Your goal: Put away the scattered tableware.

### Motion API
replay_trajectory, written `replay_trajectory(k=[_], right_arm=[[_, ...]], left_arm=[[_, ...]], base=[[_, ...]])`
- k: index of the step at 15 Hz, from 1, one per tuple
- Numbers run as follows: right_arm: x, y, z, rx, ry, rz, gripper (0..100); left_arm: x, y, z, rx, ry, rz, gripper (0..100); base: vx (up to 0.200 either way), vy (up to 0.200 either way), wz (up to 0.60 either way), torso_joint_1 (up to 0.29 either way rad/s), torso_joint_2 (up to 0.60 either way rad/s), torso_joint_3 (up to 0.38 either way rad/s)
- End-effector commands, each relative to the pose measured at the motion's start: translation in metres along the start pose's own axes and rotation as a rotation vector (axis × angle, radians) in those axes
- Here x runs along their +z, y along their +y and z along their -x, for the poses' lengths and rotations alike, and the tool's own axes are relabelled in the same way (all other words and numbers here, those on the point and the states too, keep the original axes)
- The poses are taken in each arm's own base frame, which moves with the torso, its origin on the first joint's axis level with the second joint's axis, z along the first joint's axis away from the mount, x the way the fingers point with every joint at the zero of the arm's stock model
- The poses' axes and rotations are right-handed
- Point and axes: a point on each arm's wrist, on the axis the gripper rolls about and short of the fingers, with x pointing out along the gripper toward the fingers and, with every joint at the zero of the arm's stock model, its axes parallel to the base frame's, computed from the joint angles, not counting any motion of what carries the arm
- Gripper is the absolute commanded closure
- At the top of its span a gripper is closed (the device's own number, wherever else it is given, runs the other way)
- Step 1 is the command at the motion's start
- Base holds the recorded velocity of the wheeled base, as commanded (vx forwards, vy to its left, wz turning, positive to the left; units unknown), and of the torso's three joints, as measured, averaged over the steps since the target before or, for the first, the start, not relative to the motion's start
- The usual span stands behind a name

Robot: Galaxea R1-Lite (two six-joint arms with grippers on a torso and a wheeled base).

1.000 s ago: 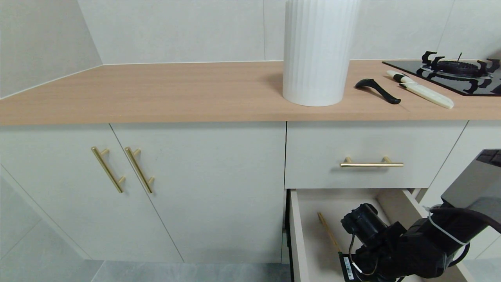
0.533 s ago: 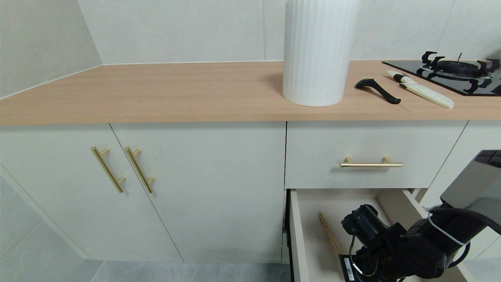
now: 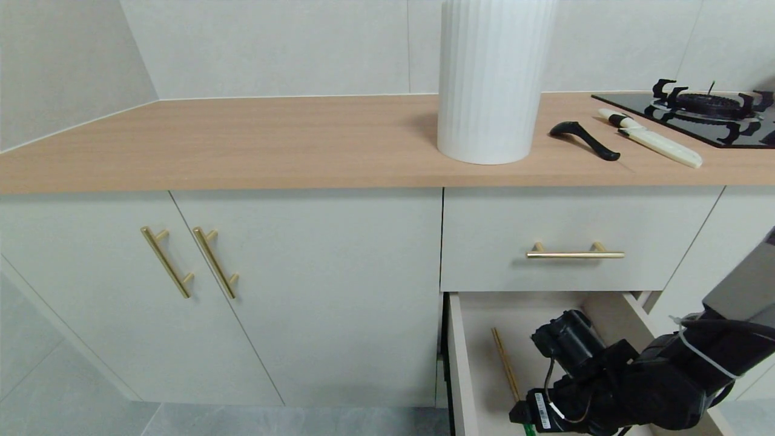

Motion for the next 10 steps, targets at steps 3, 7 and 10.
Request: replay_trajectory(k=[3,7,10], right_arm=[[0.010,-0.006,0.101,0.092,-0.183,-0.009,0],[0.007,-0.029,0.212,0.144,-0.259,-0.034,0],[-0.005,-0.051,0.247,0.144,-0.340,0.039,0]], left_arm=[[0.000,0.000,0.000,0.001,0.000,0.000,0],[0.000,0.000,0.000,0.001,0.000,0.000,0],[0.000,0.000,0.000,0.001,0.000,0.000,0]], base=[[0.000,0.000,0.00,0.000,0.00,0.000],[0.000,0.000,0.00,0.000,0.00,0.000],[0.000,0.000,0.00,0.000,0.00,0.000]])
